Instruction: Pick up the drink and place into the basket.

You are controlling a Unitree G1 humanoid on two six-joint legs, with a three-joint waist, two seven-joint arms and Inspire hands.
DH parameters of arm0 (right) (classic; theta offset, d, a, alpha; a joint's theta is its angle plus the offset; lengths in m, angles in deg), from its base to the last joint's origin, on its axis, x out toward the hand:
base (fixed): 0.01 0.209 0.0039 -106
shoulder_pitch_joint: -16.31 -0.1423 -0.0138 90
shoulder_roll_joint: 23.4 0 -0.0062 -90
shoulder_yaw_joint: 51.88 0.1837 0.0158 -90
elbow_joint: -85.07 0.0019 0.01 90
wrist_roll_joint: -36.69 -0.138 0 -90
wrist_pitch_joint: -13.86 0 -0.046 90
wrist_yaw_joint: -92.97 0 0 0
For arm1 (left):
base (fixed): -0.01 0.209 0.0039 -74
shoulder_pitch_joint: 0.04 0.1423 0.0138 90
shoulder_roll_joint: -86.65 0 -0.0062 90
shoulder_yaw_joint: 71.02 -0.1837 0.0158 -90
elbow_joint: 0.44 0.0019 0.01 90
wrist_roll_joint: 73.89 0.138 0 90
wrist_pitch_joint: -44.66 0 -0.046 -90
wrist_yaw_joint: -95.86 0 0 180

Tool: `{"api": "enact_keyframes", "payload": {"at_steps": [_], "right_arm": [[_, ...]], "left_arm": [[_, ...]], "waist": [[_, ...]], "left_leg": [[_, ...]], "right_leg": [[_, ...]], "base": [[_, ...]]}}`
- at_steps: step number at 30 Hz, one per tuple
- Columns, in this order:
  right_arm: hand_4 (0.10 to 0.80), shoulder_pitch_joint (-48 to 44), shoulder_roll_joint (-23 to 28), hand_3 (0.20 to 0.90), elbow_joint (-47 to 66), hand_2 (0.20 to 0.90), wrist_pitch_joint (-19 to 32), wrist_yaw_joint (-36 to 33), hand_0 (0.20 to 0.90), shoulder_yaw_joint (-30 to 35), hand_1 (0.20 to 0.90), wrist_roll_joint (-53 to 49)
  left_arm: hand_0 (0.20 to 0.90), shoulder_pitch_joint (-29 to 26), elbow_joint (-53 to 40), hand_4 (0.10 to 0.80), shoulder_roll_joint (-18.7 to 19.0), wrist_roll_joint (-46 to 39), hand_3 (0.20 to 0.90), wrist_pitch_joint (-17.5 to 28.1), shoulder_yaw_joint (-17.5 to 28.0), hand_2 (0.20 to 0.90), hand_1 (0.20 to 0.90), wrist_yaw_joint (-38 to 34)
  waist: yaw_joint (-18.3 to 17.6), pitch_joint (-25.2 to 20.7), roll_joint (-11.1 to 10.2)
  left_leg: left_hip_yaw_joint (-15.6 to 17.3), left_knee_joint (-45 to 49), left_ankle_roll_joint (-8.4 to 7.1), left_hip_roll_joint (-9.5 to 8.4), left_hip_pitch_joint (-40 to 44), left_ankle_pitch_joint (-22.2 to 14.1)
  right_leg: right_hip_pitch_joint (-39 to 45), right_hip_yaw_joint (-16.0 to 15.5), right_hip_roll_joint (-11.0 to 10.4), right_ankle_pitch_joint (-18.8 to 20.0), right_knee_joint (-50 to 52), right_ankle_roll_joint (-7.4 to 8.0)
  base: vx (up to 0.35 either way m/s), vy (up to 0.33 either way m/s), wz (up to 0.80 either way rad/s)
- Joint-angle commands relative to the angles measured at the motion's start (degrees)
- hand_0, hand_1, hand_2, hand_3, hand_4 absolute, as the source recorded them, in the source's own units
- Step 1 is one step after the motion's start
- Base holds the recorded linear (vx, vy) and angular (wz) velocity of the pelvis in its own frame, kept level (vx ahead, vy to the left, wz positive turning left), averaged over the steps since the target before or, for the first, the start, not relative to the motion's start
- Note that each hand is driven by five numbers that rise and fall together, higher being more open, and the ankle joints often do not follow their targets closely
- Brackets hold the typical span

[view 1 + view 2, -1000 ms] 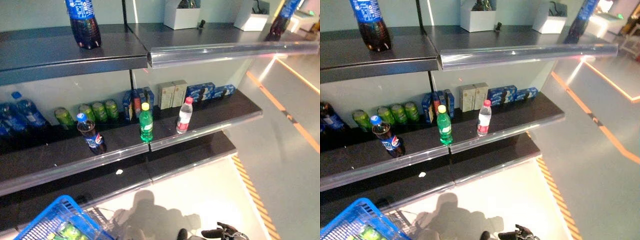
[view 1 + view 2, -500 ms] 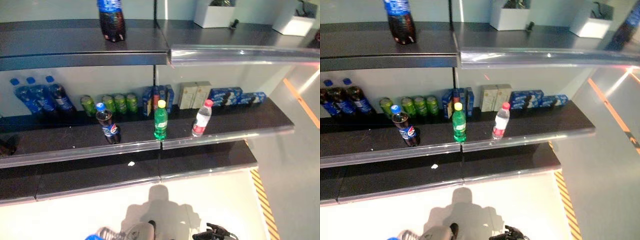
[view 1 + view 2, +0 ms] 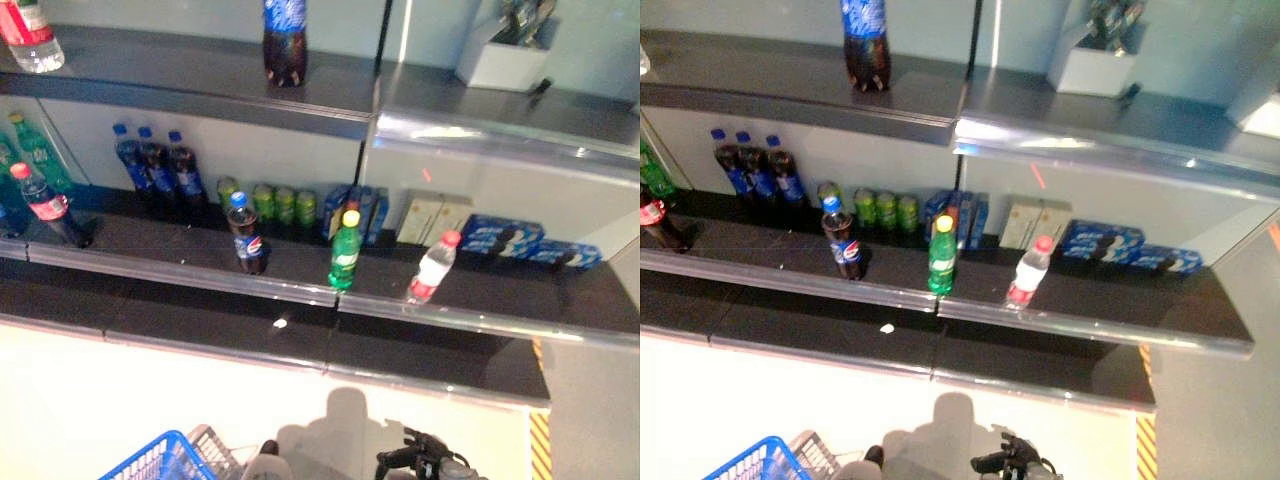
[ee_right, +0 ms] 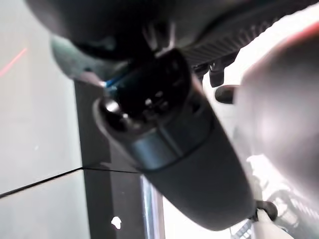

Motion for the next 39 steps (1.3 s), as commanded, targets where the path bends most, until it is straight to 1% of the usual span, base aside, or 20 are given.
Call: {"api": "enact_keyframes", "payload": {"at_steps": [1,2,4,5,6,8,10,13,14,18,22,26,28,29,30,32,34,35,36,39], "right_arm": [[0.8,-0.94,3.4,0.9,3.2,0.9,3.55,1.72,0.9,-1.16,0.9,-1.8],[0.8,-0.43,4.26,0.9,3.83,0.9,4.46,2.03,0.9,-0.82,0.9,-2.21],[0.8,0.16,5.23,0.9,5.14,0.9,5.65,2.63,0.9,0.12,0.9,-2.72],[0.8,0.26,5.8,0.9,6.17,0.9,5.97,3.55,0.9,0.47,0.9,-2.64],[0.8,0.36,6.34,0.9,8.27,0.9,6.2,4.79,0.9,0.55,0.9,-2.44],[0.8,0.65,6.8,0.9,10.23,0.9,6.37,5.6,0.9,0.43,0.9,-2.39],[0.8,1.17,7.58,0.9,15.33,0.9,6.59,6.16,0.9,-0.48,0.9,-1.59],[0.8,1.55,8.72,0.9,21.34,0.9,6.36,6.25,0.9,-1.8,0.9,0.55],[0.8,1.98,9.52,0.9,26.73,0.9,4.63,5.77,0.9,-2.72,0.9,1.18],[0.8,3.87,12.85,0.9,41.33,0.9,2.38,4.99,0.9,-4.98,0.9,-0.24],[0.8,5.27,15.29,0.9,52.11,0.9,3.38,4.64,0.9,-4.07,0.9,-0.99],[0.8,5.03,17.68,0.9,60.98,0.9,6.26,7.18,0.9,-2.43,0.9,-0.58],[0.8,4.77,18.96,0.9,65.16,0.9,8.3,8.36,0.9,-0.97,0.9,-3.52],[0.8,4.75,19.12,0.9,65.55,0.9,8.27,8.51,0.9,-0.75,0.9,-3.82],[0.8,4.39,19.94,0.9,68.33,0.9,9.84,9.71,0.9,1.27,0.9,-6.8],[0.8,4.21,20.19,0.9,71.59,0.9,11.55,9.41,0.9,3.92,0.9,-8.97],[0.8,4.25,20.19,0.9,73.38,0.9,13.93,7.92,0.9,5.46,0.9,-9.2],[0.8,4.09,20.04,0.9,74.79,0.9,15.55,5.36,0.9,6.82,0.9,-9.51],[0.8,3.88,19.4,0.9,76.43,0.9,19.47,-1.04,0.9,9.19,0.9,-9.41],[0.8,4.04,17.3,0.9,77.35,0.9,21.69,-6.19,0.9,12.36,0.9,-6.33]], "left_arm": [[0.3,-2.96,-1.64,0.1,5.68,4.66,0.2,2.93,0.94,0.3,0.3,2.67],[0.3,-3.09,-1.6,0.1,5.34,6.31,0.2,1.97,0.53,0.3,0.3,2.04],[0.3,-3.8,-1.32,0.1,4.6,9.11,0.2,1.05,-0.67,0.3,0.3,0.93],[0.3,-3.79,-1.37,0.1,4.15,10.77,0.2,0.88,-0.83,0.3,0.3,0.21],[0.3,-3.04,-1.83,0.1,3.59,11.37,0.2,1.18,-1.92,0.3,0.3,-0.19],[0.3,-2.57,-2.12,0.1,3.14,11.59,0.2,1.43,-2.05,0.3,0.3,-0.05],[0.3,-2.03,-2.11,0.1,3.0,12.85,0.2,0.97,-1.58,0.3,0.3,0.43],[0.3,-1.49,-2.21,0.1,3.2,12.87,0.2,0.41,-1.53,0.3,0.3,0.94],[0.3,-1.55,-2.68,0.1,3.41,12.76,0.2,0.76,-1.78,0.3,0.3,0.84],[0.3,-1.34,-5.97,0.1,3.93,13.41,0.2,1.92,-2.81,0.3,0.3,-0.73],[0.3,-0.76,-9.32,0.1,3.85,13.79,0.2,3.52,-3.61,0.3,0.3,-2.51],[0.3,0.46,-9.99,0.1,3.69,15.28,0.2,3.28,-3.21,0.3,0.3,-3.77],[0.3,0.81,-9.63,0.1,3.61,16.53,0.2,2.72,-2.55,0.3,0.3,-3.89],[0.3,0.84,-9.57,0.1,3.58,16.57,0.2,2.68,-2.52,0.3,0.3,-3.85],[0.3,1.31,-9.05,0.1,3.4,16.91,0.2,2.24,-2.13,0.3,0.3,-3.4],[0.3,1.72,-8.43,0.1,3.08,17.43,0.2,1.87,-1.65,0.3,0.3,-2.91],[0.3,1.96,-8.07,0.1,2.85,18.14,0.2,1.56,-1.38,0.3,0.3,-2.9],[0.3,2.14,-7.81,0.1,2.67,18.59,0.2,1.37,-1.03,0.3,0.3,-2.79],[0.3,2.18,-7.49,0.1,2.28,18.8,0.2,1.48,-0.77,0.3,0.3,-2.62],[0.3,2.37,-7.19,0.1,1.27,19.04,0.2,1.69,-0.15,0.3,0.3,-2.17]], "waist": [[-1.62,1.36,0.79],[-1.92,1.58,1.25],[-3.61,1.54,1.56],[-4.19,1.51,1.74],[-4.46,1.32,2.23],[-4.76,1.28,2.34],[-5.33,1.11,2.45],[-6.01,0.83,2.45],[-6.58,0.59,2.43],[-7.92,-0.11,2.05],[-8.88,-0.92,1.82],[-9.24,-1.14,1.61],[-9.37,-1.18,1.4],[-9.37,-1.18,1.41],[-9.52,-1.31,1.34],[-9.76,-1.56,1.41],[-9.83,-1.71,1.51],[-9.95,-1.85,1.6],[-10.17,-2.08,1.79],[-10.59,-2.37,2.56]], "left_leg": [[-2.23,1.93,0.15,1.16,-2.41,8.56],[-0.78,2.06,-0.23,1.12,-4.19,9.76],[7.09,2.54,-0.87,1.68,-4.9,8.6],[8.57,1.22,-1.26,1.5,-3.92,8.23],[7.88,0.24,-2.13,1.61,-3.64,10.72],[7.91,-0.02,-2.58,1.83,-3.37,11.39],[8.72,-0.35,-3.23,2.58,-2.41,11.87],[9.18,-1.12,-3.12,2.36,-0.61,10.09],[10.11,-1.43,-3.17,2.43,0.38,9.32],[11.9,-1.98,-2.57,1.44,2.95,6.32],[13.19,-3.03,-1.99,1.23,4.65,5.4],[13.93,-2.77,-1.67,1.48,4.92,4.93],[14.46,-2.33,-1.71,1.92,4.84,4.81],[14.5,-2.29,-1.72,1.96,4.83,4.78],[14.79,-2.08,-1.77,2.28,4.84,4.68],[15.14,-2.1,-1.77,2.54,5.04,4.59],[15.24,-2.11,-1.76,2.61,5.15,4.53],[15.32,-2.07,-1.74,2.64,5.21,4.45],[15.44,-1.88,-1.74,2.62,5.23,4.27],[15.49,-1.21,-1.71,2.54,5.09,3.91]], "right_leg": [[4.25,-2.57,-3.41,0.88,-5.52,1.18],[4.46,-4.1,-2.89,0.32,-5.73,0.39],[4.48,-8.65,-3.53,0.15,-6.14,0.04],[4.62,-9.8,-3.8,-0.01,-6.25,0.1],[4.57,-9.83,-3.33,0.23,-6.41,-0.11],[4.96,-9.92,-3.04,-0.12,-6.43,-0.33],[5.72,-10.57,-3.24,-0.71,-6.15,-0.38],[6.13,-10.71,-4.13,-0.61,-6.11,0.11],[6.49,-10.95,-4.72,-0.55,-5.99,0.51],[7.97,-10.62,-5.96,0.05,-6.44,1.77],[8.94,-10.2,-6.38,0.75,-7.78,2.65],[8.89,-9.73,-6.17,0.62,-7.92,2.69],[8.83,-9.62,-5.99,0.5,-7.92,2.58],[8.82,-9.59,-5.96,0.49,-7.93,2.56],[8.88,-9.46,-5.76,0.37,-8.06,2.41],[9.01,-9.27,-5.53,0.23,-8.16,2.29],[9.08,-9.18,-5.46,0.12,-8.16,2.24],[9.05,-9.11,-5.43,0.0,-8.04,2.2],[8.96,-8.98,-5.38,-0.18,-7.84,2.09],[8.56,-8.55,-5.38,-0.74,-7.12,1.9]], "base": [[-0.153,-0.211,0.5],[-0.177,-0.162,0.85],[-0.186,-0.099,1.01],[-0.117,-0.006,0.7],[-0.033,0.016,0.31],[0.004,0.022,0.18],[0.03,0.075,0.35],[0.026,0.087,0.24],[0.044,0.095,-0.02],[0.086,0.086,-0.03],[0.067,0.028,0.03],[0.026,-0.006,0.0],[0.026,-0.035,-0.08],[0.029,-0.031,-0.04],[0.032,-0.025,-0.02],[0.043,-0.027,-0.02],[0.016,-0.007,-0.01],[0.036,-0.001,0.01],[0.046,0.01,0.0],[0.046,0.039,-0.07]]}}
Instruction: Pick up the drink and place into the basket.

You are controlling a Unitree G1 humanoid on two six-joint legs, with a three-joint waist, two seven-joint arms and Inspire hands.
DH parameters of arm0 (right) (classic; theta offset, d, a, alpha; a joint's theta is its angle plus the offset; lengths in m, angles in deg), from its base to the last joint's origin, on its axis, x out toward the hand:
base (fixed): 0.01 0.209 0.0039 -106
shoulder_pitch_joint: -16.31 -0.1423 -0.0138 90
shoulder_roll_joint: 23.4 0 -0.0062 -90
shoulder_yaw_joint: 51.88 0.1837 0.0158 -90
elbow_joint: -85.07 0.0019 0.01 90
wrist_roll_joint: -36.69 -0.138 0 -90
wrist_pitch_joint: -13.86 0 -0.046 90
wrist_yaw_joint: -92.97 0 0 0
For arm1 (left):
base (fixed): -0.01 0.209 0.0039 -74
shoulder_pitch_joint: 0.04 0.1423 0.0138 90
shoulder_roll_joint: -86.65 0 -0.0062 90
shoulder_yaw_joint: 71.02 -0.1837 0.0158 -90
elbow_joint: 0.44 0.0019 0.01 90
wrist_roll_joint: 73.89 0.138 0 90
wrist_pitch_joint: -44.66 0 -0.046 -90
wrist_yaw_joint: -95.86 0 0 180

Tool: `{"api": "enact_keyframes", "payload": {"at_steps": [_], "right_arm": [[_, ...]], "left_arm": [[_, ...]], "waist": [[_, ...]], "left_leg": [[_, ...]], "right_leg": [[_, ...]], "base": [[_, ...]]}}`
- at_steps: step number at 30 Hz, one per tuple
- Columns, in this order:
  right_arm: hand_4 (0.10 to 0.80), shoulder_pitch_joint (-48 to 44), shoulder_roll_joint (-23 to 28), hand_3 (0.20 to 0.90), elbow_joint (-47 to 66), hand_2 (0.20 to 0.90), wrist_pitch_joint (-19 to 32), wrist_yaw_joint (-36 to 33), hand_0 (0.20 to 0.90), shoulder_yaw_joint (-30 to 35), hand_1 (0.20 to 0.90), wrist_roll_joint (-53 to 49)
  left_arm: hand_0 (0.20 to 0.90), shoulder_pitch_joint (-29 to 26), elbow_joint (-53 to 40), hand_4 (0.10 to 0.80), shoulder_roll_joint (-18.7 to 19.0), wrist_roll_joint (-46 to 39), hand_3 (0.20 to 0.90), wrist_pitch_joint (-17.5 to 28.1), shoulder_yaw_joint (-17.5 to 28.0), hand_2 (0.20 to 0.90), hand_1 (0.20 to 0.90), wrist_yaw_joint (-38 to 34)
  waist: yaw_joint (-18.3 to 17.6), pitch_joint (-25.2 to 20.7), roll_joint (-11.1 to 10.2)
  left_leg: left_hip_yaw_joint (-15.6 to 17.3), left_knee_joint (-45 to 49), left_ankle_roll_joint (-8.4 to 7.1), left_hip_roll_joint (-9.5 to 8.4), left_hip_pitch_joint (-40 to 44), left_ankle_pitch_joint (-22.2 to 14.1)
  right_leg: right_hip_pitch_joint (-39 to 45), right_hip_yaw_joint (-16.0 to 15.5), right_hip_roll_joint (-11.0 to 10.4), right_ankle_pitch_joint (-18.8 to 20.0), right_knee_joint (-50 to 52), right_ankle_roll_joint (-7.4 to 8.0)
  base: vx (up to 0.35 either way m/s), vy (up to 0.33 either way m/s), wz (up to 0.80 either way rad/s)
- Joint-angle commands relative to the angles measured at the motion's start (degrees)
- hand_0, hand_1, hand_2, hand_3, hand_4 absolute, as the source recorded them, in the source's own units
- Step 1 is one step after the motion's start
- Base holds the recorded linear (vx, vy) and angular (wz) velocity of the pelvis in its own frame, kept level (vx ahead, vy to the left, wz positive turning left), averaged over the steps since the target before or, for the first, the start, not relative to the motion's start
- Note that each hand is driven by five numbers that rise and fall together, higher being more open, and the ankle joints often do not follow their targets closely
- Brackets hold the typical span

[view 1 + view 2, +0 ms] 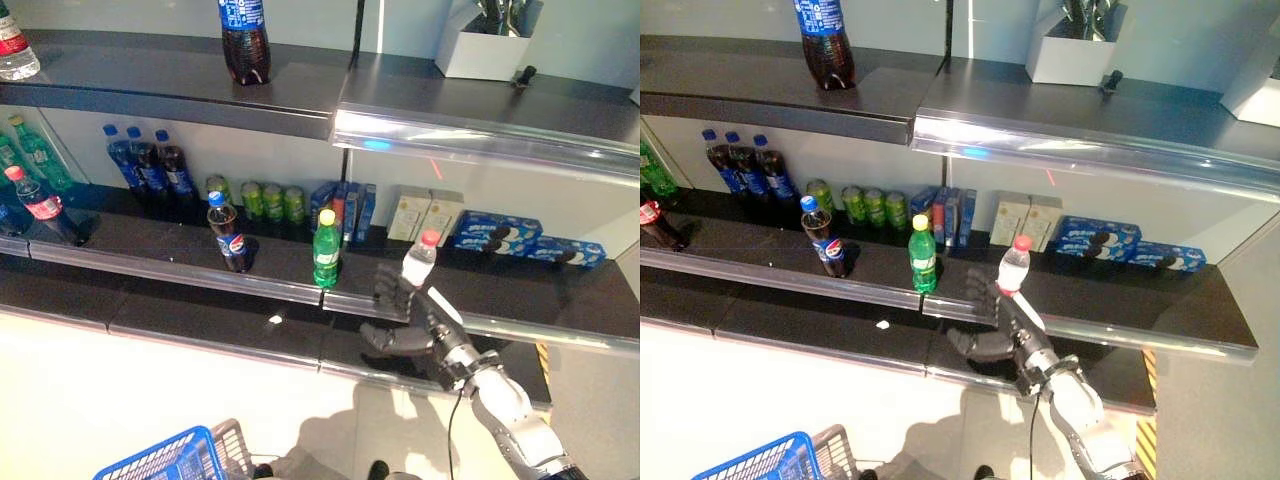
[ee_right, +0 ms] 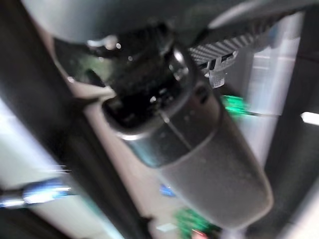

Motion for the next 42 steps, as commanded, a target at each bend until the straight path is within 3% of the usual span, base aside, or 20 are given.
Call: {"api": "enact_keyframes", "payload": {"at_steps": [1,7,12,23,25,34,42], "right_arm": [[0.8,-4.15,-1.17,0.9,8.65,0.9,11.09,-10.43,0.9,6.03,0.9,3.38],[0.8,-3.97,-1.46,0.9,8.15,0.9,14.62,-20.36,0.9,8.2,0.9,5.19],[0.8,-5.48,-1.93,0.9,8.21,0.9,17.21,-28.51,0.9,8.04,0.9,9.7],[0.8,-12.61,-1.96,0.9,3.48,0.9,15.75,-33.77,0.9,4.44,0.9,9.31],[0.8,-14.88,-1.74,0.9,2.2,0.9,12.92,-37.67,0.9,3.79,0.9,10.64],[0.8,-22.77,-2.4,0.9,-0.74,0.9,11.11,-44.35,0.9,3.84,0.9,13.66],[0.8,-29.74,-1.19,0.9,-4.08,0.9,7.22,-45.24,0.9,4.83,0.9,9.49]], "left_arm": [[0.3,-2.03,-0.44,0.1,2.92,3.88,0.2,4.07,2.22,0.3,0.3,3.75],[0.3,-1.12,-0.98,0.1,1.5,4.39,0.2,3.72,2.3,0.3,0.3,4.44],[0.3,-1.92,-2.82,0.1,0.6,3.1,0.2,4.15,-0.18,0.3,0.3,3.34],[0.3,-5.09,-5.73,0.1,1.46,-0.87,0.2,3.79,-4.34,0.3,0.3,3.61],[0.3,-6.23,-6.78,0.1,2.08,-1.9,0.2,4.0,-5.7,0.3,0.3,3.43],[0.3,-9.35,-9.81,0.1,2.72,-1.85,0.2,4.31,-8.19,0.3,0.3,2.51],[0.3,-10.51,-10.05,0.1,3.5,-0.19,0.2,2.83,-8.68,0.3,0.3,2.06]], "waist": [[-2.08,-1.41,0.54],[-1.82,0.63,1.68],[-1.45,4.14,2.63],[-0.32,12.78,3.59],[-0.07,14.39,3.63],[0.92,18.44,4.14],[2.18,20.46,4.59]], "left_leg": [[-0.32,3.41,-1.59,3.65,-1.58,1.85],[-1.47,8.73,-1.47,3.07,-4.48,1.19],[-3.23,14.04,-1.56,2.65,-9.17,1.16],[-6.76,21.17,-1.68,1.14,-17.72,3.55],[-7.29,22.6,-1.62,0.87,-19.47,3.8],[-8.88,25.63,-1.77,0.31,-23.38,5.65],[-10.27,27.24,-1.62,-0.9,-25.36,5.76]], "right_leg": [[2.38,2.65,-3.6,-1.75,0.07,2.8],[0.66,2.53,-3.91,-3.94,4.66,1.65],[-3.24,2.77,-4.6,-5.45,9.56,0.56],[-11.13,3.41,-5.41,-7.1,17.97,-1.12],[-12.91,3.62,-5.39,-7.28,19.73,-1.43],[-15.76,3.85,-4.84,-7.93,22.66,-2.43],[-16.95,3.95,-5.15,-8.43,23.93,-2.76]], "base": [[0.033,0.04,-0.16],[0.02,0.052,-0.04],[-0.064,0.064,0.04],[-0.07,0.027,0.03],[-0.091,-0.011,0.02],[-0.036,-0.004,0.03],[0.011,-0.007,0.09]]}}
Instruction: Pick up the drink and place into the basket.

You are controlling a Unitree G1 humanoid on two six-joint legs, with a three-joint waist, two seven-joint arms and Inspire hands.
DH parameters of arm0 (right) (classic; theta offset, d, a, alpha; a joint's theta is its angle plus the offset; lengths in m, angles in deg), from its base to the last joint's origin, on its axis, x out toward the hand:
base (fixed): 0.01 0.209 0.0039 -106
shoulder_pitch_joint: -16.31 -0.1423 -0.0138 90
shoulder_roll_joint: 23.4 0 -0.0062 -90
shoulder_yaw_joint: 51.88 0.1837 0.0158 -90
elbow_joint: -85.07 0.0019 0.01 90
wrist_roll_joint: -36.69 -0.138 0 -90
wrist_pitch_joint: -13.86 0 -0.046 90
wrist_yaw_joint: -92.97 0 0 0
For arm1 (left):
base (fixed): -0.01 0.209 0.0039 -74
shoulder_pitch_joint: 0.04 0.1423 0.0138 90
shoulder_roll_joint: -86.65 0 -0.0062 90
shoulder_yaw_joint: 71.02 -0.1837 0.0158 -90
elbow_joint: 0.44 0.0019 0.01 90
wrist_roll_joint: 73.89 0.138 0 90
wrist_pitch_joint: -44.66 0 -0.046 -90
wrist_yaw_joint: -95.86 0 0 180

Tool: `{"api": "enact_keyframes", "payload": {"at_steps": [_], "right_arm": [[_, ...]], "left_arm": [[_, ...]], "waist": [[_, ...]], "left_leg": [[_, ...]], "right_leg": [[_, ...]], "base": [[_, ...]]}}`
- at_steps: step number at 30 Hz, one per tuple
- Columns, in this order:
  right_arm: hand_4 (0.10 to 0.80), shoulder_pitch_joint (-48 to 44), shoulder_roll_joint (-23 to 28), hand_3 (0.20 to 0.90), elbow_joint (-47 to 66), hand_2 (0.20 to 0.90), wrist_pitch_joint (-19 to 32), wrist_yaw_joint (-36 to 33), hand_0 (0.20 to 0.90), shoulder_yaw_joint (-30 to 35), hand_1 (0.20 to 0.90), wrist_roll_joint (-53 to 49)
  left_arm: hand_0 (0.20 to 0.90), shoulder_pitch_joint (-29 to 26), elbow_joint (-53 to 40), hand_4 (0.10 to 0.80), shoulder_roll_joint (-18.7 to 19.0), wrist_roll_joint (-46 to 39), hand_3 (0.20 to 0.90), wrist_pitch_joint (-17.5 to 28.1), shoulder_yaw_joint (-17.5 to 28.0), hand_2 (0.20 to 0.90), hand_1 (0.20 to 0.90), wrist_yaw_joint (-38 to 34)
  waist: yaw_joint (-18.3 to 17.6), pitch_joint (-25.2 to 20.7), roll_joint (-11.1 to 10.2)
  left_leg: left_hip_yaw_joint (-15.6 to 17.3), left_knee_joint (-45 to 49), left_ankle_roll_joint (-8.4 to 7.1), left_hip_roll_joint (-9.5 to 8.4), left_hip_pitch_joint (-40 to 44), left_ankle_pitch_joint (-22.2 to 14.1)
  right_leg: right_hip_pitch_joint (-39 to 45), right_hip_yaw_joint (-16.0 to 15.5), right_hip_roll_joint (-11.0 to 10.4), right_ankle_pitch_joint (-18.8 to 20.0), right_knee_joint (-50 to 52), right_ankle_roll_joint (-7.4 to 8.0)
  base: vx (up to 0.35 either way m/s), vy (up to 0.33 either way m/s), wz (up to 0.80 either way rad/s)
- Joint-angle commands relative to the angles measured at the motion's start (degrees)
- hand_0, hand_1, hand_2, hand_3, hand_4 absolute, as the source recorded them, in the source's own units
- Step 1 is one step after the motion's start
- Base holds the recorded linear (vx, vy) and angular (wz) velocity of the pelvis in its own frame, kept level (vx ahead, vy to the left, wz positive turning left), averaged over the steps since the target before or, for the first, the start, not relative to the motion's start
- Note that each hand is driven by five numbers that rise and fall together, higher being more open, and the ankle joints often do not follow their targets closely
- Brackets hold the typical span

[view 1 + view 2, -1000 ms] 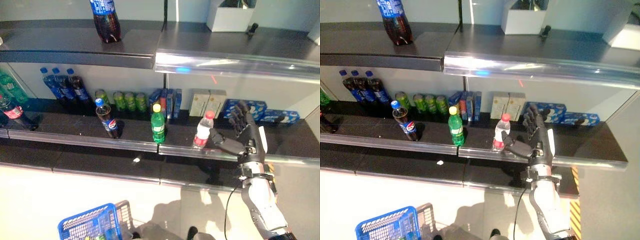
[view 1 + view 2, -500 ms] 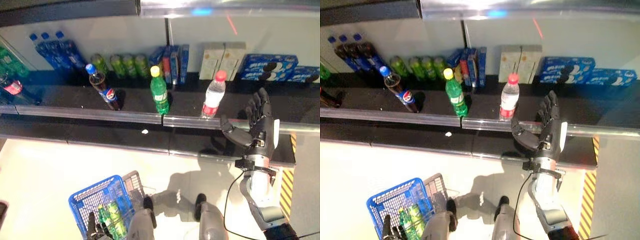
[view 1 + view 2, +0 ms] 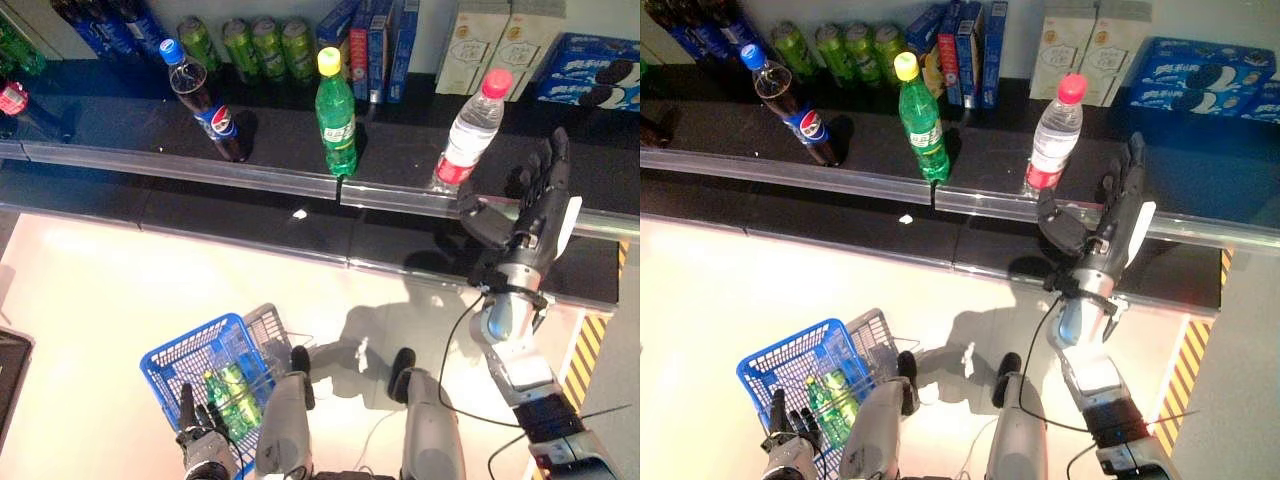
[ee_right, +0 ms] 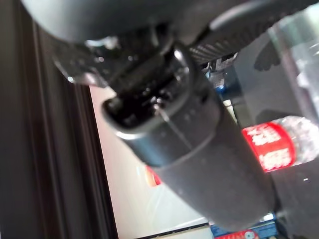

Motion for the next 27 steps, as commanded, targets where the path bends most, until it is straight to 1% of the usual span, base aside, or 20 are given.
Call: {"api": "enact_keyframes", "payload": {"at_steps": [1,4,7,12,14,15,16,18,19,20,23,24,27], "right_arm": [[0.8,-7.21,-0.29,0.9,3.16,0.9,2.5,-0.95,0.9,1.71,0.9,-0.28],[0.8,-9.36,-1.22,0.9,2.46,0.9,2.07,-0.88,0.9,1.69,0.9,-0.46],[0.8,-11.61,-1.61,0.9,2.05,0.9,0.57,0.13,0.9,1.4,0.9,-0.46],[0.8,-14.26,-1.3,0.9,0.66,0.9,-0.68,0.88,0.9,0.69,0.9,-1.81],[0.8,-15.47,-1.04,0.9,-0.26,0.9,-0.84,-0.18,0.9,0.53,0.9,-1.93],[0.8,-15.71,-1.02,0.9,-0.43,0.9,-0.76,-0.4,0.9,0.56,0.9,-1.88],[0.8,-16.81,-1.05,0.9,-1.47,0.9,0.07,-1.64,0.9,0.66,0.9,-1.38],[0.8,-17.34,-1.0,0.9,-1.94,0.9,0.38,-2.0,0.9,0.81,0.9,-1.62],[0.8,-18.46,-0.97,0.9,-3.19,0.9,0.7,-2.9,0.9,1.4,0.9,-1.9],[0.8,-19.38,-0.94,0.9,-4.71,0.9,1.09,-3.16,0.9,1.76,0.9,-2.09],[0.8,-21.29,-0.69,0.9,-6.37,0.9,0.58,-3.72,0.9,2.07,0.9,-2.18],[0.8,-22.04,-0.51,0.9,-7.15,0.9,0.32,-3.77,0.9,2.21,0.9,-2.08],[0.8,-24.26,0.49,0.9,-9.26,0.9,-0.06,-4.05,0.9,2.17,0.9,-2.66]], "left_arm": [[0.3,5.27,-2.51,0.1,6.04,4.22,0.2,3.99,-2.49,0.3,0.3,-0.06],[0.3,4.62,-2.98,0.1,6.09,4.63,0.2,4.23,-3.14,0.3,0.3,-0.22],[0.3,4.32,-3.62,0.1,5.98,4.94,0.2,4.0,-3.84,0.3,0.3,-0.07],[0.3,3.71,-4.45,0.1,6.27,4.73,0.2,3.67,-4.66,0.3,0.3,0.05],[0.3,3.37,-4.79,0.1,6.34,4.42,0.2,3.72,-5.21,0.3,0.3,0.49],[0.3,3.22,-4.89,0.1,6.33,4.44,0.2,3.71,-5.24,0.3,0.3,0.54],[0.3,2.84,-5.32,0.1,6.2,4.69,0.2,4.12,-5.6,0.3,0.3,1.18],[0.3,2.71,-5.71,0.1,6.08,5.09,0.2,4.67,-6.03,0.3,0.3,1.7],[0.3,2.15,-6.91,0.1,5.84,5.1,0.2,5.64,-6.82,0.3,0.3,2.32],[0.3,2.0,-7.98,0.1,5.82,5.16,0.2,6.36,-7.46,0.3,0.3,2.48],[0.3,1.62,-9.09,0.1,5.83,5.57,0.2,6.58,-8.15,0.3,0.3,2.29],[0.3,1.6,-9.4,0.1,5.88,5.79,0.2,6.57,-8.39,0.3,0.3,2.1],[0.3,1.26,-10.13,0.1,6.24,6.15,0.2,6.45,-8.87,0.3,0.3,1.79]], "waist": [[0.24,-0.34,-1.99],[0.65,0.46,-1.78],[1.06,1.37,-1.27],[1.46,1.44,-0.98],[1.66,1.44,-0.95],[1.71,1.44,-0.86],[1.93,1.44,-0.68],[2.06,1.44,-0.64],[2.31,1.44,-0.32],[2.63,1.44,-0.19],[3.18,1.44,0.11],[3.34,1.44,0.14],[3.91,1.44,0.27]], "left_leg": [[-3.96,4.37,-0.91,-0.78,-2.85,9.76],[-4.64,4.35,-0.68,-1.47,-3.74,10.54],[-5.09,4.4,-0.51,-2.2,-4.27,11.0],[-4.81,4.58,-0.1,-2.64,-5.46,10.07],[-4.74,4.57,0.06,-2.79,-6.01,9.81],[-4.77,4.26,0.13,-2.81,-6.21,10.28],[-4.86,4.14,0.16,-2.97,-6.63,10.3],[-4.88,4.38,0.07,-3.07,-6.65,9.88],[-5.01,4.14,0.25,-3.23,-7.38,10.28],[-5.13,4.37,0.29,-3.47,-7.75,9.81],[-5.29,3.83,0.44,-3.75,-8.59,10.24],[-5.26,3.84,0.45,-3.81,-8.54,9.67],[-5.41,3.25,0.63,-4.1,-9.08,9.6]], "right_leg": [[5.33,1.72,-0.56,-0.76,-2.84,0.52],[4.41,2.05,-0.36,-0.18,-2.87,0.36],[3.97,2.28,-0.35,0.02,-2.94,0.18],[2.06,2.53,-0.6,-0.11,-2.11,0.28],[1.24,2.63,-0.68,0.01,-1.9,0.37],[1.04,2.57,-0.62,0.49,-2.21,0.33],[0.62,2.57,-0.63,0.55,-2.25,0.38],[0.67,2.53,-0.73,0.12,-2.04,0.44],[-0.08,2.45,-0.75,0.6,-2.15,0.37],[-0.45,2.47,-0.89,0.26,-1.74,0.46],[-1.25,2.18,-0.92,0.83,-2.0,0.44],[-1.39,2.12,-1.04,0.4,-1.66,0.54],[-2.19,2.02,-1.06,0.59,-1.62,0.58]], "base": [[0.0,0.0,0.0],[0.0,0.0,0.02],[0.016,0.017,0.12],[0.005,0.004,0.01],[-0.01,0.002,0.02],[-0.021,-0.001,0.04],[-0.002,-0.004,0.05],[0.008,-0.004,0.05],[0.0,-0.007,0.04],[0.0,-0.012,0.04],[-0.005,-0.008,0.05],[-0.004,-0.011,0.1],[0.0,-0.006,0.02]]}}
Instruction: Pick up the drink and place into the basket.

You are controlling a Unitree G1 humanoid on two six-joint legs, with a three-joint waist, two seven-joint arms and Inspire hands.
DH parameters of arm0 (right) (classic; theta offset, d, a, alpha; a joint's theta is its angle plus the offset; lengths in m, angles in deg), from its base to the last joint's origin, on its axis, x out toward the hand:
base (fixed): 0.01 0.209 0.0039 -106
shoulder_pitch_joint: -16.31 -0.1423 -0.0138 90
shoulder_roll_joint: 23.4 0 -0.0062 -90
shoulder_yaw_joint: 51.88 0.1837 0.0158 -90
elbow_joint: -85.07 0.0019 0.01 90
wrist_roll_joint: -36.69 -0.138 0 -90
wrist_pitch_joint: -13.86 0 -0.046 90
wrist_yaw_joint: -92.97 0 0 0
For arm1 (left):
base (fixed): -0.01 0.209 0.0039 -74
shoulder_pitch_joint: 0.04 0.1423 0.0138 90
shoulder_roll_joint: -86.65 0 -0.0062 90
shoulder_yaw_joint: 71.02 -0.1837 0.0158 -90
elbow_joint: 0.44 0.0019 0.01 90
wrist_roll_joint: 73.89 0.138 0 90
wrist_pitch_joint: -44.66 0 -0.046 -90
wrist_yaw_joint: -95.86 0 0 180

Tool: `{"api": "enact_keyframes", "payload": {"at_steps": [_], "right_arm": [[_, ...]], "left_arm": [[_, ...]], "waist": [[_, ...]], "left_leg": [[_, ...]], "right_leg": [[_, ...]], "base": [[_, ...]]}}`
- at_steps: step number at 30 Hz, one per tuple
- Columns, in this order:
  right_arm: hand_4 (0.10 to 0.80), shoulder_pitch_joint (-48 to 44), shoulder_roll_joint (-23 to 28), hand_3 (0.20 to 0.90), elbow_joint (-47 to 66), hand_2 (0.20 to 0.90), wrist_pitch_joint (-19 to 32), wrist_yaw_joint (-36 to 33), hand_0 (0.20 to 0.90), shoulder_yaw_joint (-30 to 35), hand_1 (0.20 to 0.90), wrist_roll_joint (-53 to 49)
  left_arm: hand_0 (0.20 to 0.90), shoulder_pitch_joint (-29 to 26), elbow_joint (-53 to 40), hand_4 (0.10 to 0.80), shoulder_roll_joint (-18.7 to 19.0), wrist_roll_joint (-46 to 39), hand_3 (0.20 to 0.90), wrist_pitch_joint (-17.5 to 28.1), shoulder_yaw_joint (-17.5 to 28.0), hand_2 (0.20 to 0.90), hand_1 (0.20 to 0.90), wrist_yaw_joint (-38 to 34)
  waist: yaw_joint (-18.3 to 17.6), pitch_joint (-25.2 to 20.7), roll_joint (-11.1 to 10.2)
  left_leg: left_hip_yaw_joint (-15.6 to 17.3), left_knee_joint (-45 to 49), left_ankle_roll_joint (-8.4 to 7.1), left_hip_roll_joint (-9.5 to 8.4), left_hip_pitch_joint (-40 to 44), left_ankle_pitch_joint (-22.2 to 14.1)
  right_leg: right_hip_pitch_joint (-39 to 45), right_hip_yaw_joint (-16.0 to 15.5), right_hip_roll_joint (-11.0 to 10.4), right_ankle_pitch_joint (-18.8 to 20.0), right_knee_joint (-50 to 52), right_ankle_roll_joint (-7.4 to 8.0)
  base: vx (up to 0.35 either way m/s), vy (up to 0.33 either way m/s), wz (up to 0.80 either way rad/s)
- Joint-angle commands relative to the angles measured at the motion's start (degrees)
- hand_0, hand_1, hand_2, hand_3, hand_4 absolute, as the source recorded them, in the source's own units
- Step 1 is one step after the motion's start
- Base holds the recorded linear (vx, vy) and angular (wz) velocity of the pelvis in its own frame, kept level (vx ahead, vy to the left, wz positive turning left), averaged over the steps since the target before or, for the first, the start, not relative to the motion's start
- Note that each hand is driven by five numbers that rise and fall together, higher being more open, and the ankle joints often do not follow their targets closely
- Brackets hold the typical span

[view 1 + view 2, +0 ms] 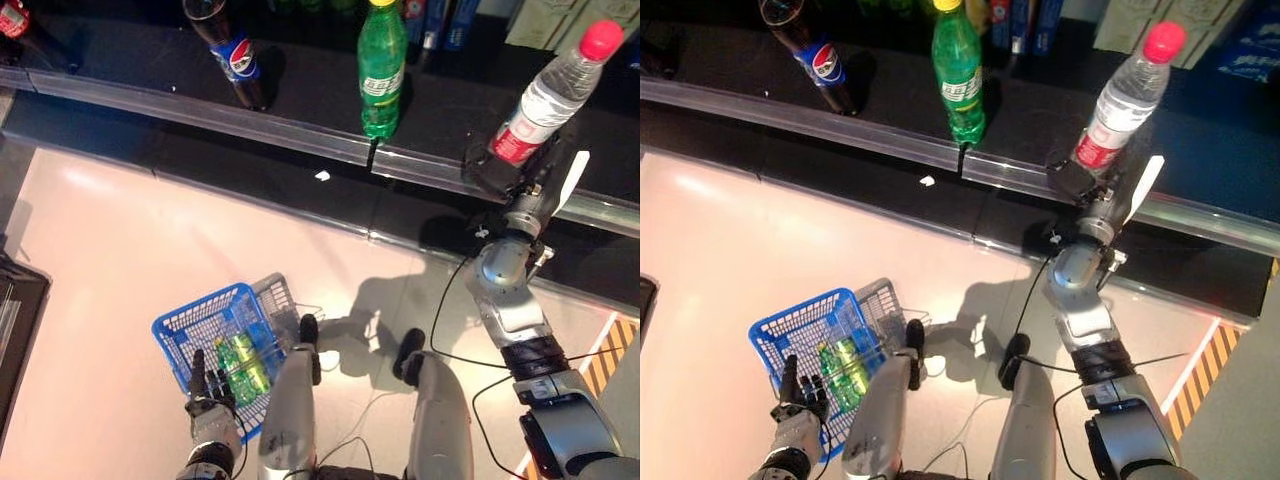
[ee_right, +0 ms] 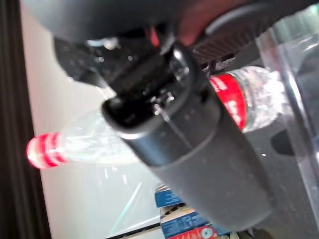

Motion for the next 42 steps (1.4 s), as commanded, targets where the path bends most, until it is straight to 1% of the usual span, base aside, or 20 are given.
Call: {"api": "enact_keyframes", "payload": {"at_steps": [1,10,11,12,13,20,29,32,36,37,39,42], "right_arm": [[0.8,-10.22,2.16,0.9,1.02,0.9,4.23,-1.39,0.9,1.01,0.9,0.61],[0.8,-16.52,4.78,0.9,-5.86,0.9,4.43,-2.74,0.9,0.39,0.9,-0.08],[0.619,-17.48,5.38,0.719,-7.18,0.745,4.21,-2.9,0.745,0.33,0.745,-0.35],[0.479,-18.4,5.96,0.579,-8.76,0.625,4.6,-2.83,0.625,0.25,0.625,-1.01],[0.1,-19.15,6.35,0.2,-9.89,0.3,4.7,-2.87,0.3,0.22,0.3,-1.46],[0.1,-21.12,8.33,0.2,-15.04,0.3,6.46,-2.72,0.3,0.52,0.3,-3.49],[0.1,-20.64,9.22,0.2,-14.27,0.3,7.47,-2.3,0.3,0.98,0.3,-4.13],[0.1,-19.28,8.78,0.2,-10.39,0.3,7.53,-1.07,0.3,1.96,0.3,-2.87],[0.1,-14.99,7.48,0.2,-1.56,0.3,6.72,1.13,0.3,3.57,0.3,-0.33],[0.1,-13.67,7.03,0.2,0.88,0.3,6.31,1.58,0.3,4.01,0.3,0.43],[0.1,-10.13,5.78,0.2,6.59,0.3,7.17,3.88,0.3,5.11,0.3,1.89],[0.1,-6.26,4.27,0.2,13.07,0.3,6.94,7.04,0.3,5.84,0.3,2.97]], "left_arm": [[0.3,3.62,-5.8,0.1,5.88,5.58,0.2,5.9,-1.54,0.3,0.3,1.8],[0.3,2.65,-6.77,0.1,6.75,6.14,0.2,6.13,-2.89,0.3,0.3,1.75],[0.3,2.59,-6.79,0.1,6.97,6.17,0.2,6.05,-2.96,0.3,0.3,1.96],[0.3,2.56,-6.86,0.1,7.06,6.21,0.2,6.04,-3.11,0.3,0.3,2.23],[0.3,2.47,-6.85,0.1,7.01,6.32,0.2,6.07,-3.16,0.3,0.3,2.48],[0.3,2.78,-7.08,0.1,7.77,6.4,0.2,5.33,-3.52,0.3,0.3,2.94],[0.3,2.93,-7.33,0.1,8.06,3.43,0.2,5.91,-2.69,0.3,0.3,5.6],[0.3,3.41,-8.84,0.1,8.18,3.44,0.2,6.42,-1.62,0.3,0.3,7.94],[0.3,4.01,-11.93,0.1,8.09,2.58,0.2,7.39,-0.46,0.3,0.3,10.21],[0.3,4.18,-12.82,0.1,8.04,3.01,0.2,7.62,-0.21,0.3,0.3,10.45],[0.3,4.55,-15.04,0.1,7.83,4.86,0.2,8.25,0.74,0.3,0.3,11.71],[0.3,5.05,-17.24,0.1,7.48,7.9,0.2,8.77,1.45,0.3,0.3,11.04]], "waist": [[-0.38,-0.58,-0.66],[1.1,-0.58,-0.4],[1.33,-0.58,-0.39],[1.53,-0.58,-0.3],[1.65,-0.58,-0.23],[2.52,-0.58,-0.24],[2.42,-0.58,-0.76],[2.11,-0.58,-0.93],[1.19,-0.58,-1.25],[0.97,-0.58,-1.39],[0.38,-0.58,-1.87],[-0.39,-0.68,-2.4]], "left_leg": [[-2.61,2.17,1.29,-2.43,-2.37,8.12],[-2.7,1.1,1.72,-2.84,-2.61,7.45],[-2.72,0.95,1.79,-2.93,-2.53,7.32],[-2.76,0.88,1.85,-3.04,-2.51,7.25],[-2.8,0.87,1.88,-3.1,-2.47,7.17],[-3.0,0.77,2.26,-3.44,-2.07,6.31],[-2.89,1.53,2.36,-3.53,-1.19,5.39],[-2.71,2.17,2.33,-3.42,-0.38,5.13],[-2.33,2.94,2.22,-3.08,0.78,4.96],[-2.09,2.96,2.23,-2.92,1.29,4.84],[-1.73,2.98,2.08,-2.55,2.76,4.91],[-1.09,2.84,1.82,-1.92,4.48,5.21]], "right_leg": [[5.06,1.91,-0.07,2.51,-5.98,1.31],[4.31,0.88,-0.52,2.48,-5.67,1.27],[4.34,0.69,-0.62,2.5,-5.68,1.27],[4.29,0.59,-0.71,2.45,-5.55,1.24],[4.21,0.54,-0.82,2.39,-5.38,1.23],[4.54,-0.25,-1.41,2.21,-4.93,1.24],[5.48,-0.47,-1.58,1.55,-4.34,0.96],[6.19,-0.37,-1.54,0.98,-3.63,0.76],[7.53,0.12,-1.39,0.24,-3.05,0.54],[8.04,0.15,-1.37,0.1,-2.97,0.51],[9.74,0.32,-1.23,-0.22,-2.98,0.52],[11.98,0.31,-0.9,-0.54,-3.5,0.42]], "base": [[0.0,0.0,0.0],[-0.005,-0.004,0.03],[-0.008,0.007,0.05],[-0.011,0.011,0.09],[-0.009,0.014,0.15],[-0.004,0.004,0.05],[-0.03,0.013,0.04],[-0.04,0.049,0.02],[-0.028,0.048,-0.01],[-0.019,0.036,-0.01],[-0.009,0.017,-0.01],[0.004,0.01,0.0]]}}
